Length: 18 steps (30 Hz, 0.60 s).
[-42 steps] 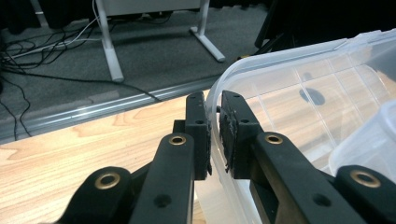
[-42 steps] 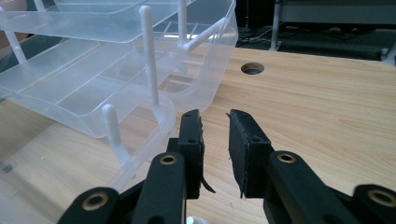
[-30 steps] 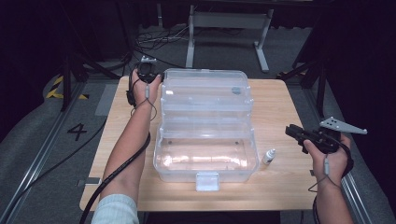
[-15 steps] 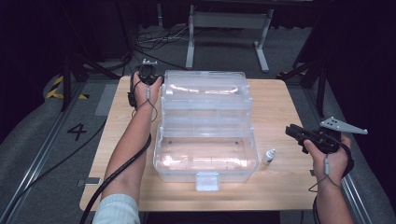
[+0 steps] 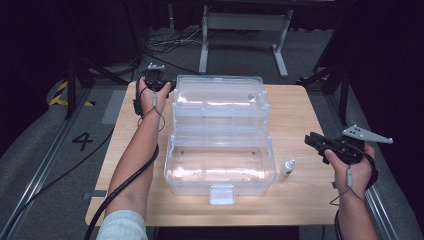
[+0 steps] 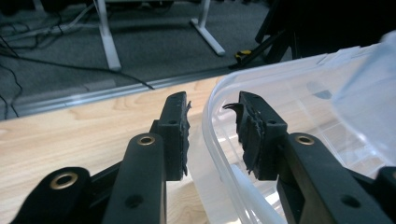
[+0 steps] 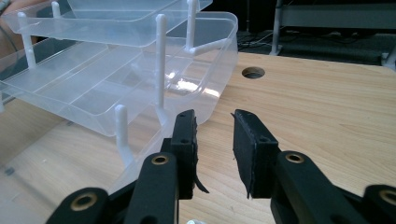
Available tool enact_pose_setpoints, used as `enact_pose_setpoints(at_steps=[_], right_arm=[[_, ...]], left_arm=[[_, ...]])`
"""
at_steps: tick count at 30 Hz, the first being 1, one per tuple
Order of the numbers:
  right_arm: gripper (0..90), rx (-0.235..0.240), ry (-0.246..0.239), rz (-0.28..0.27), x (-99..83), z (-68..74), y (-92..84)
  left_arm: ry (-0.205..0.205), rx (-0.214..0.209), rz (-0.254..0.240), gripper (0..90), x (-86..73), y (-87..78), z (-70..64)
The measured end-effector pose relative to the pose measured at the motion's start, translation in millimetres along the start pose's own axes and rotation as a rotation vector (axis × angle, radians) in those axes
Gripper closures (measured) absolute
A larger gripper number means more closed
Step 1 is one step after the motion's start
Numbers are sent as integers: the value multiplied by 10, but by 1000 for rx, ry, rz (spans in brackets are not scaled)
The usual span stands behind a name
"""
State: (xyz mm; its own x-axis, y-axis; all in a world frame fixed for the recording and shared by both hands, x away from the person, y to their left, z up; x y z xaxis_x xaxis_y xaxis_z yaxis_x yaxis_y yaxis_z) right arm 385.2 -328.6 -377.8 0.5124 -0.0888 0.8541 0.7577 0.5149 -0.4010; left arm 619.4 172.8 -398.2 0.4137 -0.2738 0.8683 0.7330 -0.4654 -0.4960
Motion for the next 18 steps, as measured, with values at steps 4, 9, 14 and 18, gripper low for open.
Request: enact_pose_setpoints(at_steps=[4,9,14,18], right_arm=[[689,7,-5,6,4,22,32],[670,15,-12,7,19,40,64],[660,19,-16,9,44,43,75],[653,25,-18,14,48,50,77]], left_arm=[[29,14,-36,625,47,-225,13],[47,7,-81,630,51,-498,5],[90,-9,-121,624,57,-818,-113],[119,-37,-138,616,39,-1053,-241]])
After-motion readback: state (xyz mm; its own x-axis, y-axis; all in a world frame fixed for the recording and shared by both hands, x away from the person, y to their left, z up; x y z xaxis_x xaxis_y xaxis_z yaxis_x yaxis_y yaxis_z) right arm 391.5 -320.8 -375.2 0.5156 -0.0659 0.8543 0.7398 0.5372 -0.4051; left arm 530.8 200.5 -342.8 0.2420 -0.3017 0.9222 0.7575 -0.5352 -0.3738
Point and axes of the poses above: each handheld gripper's, and its own axes: y roughly forward along the jaws, x roughly out of its top, z roughly to its left, the point moved 4 cm from there along y, roughly forward along the jaws, and after that the axes turned 12 degrees about y, right-handed, at the moved point
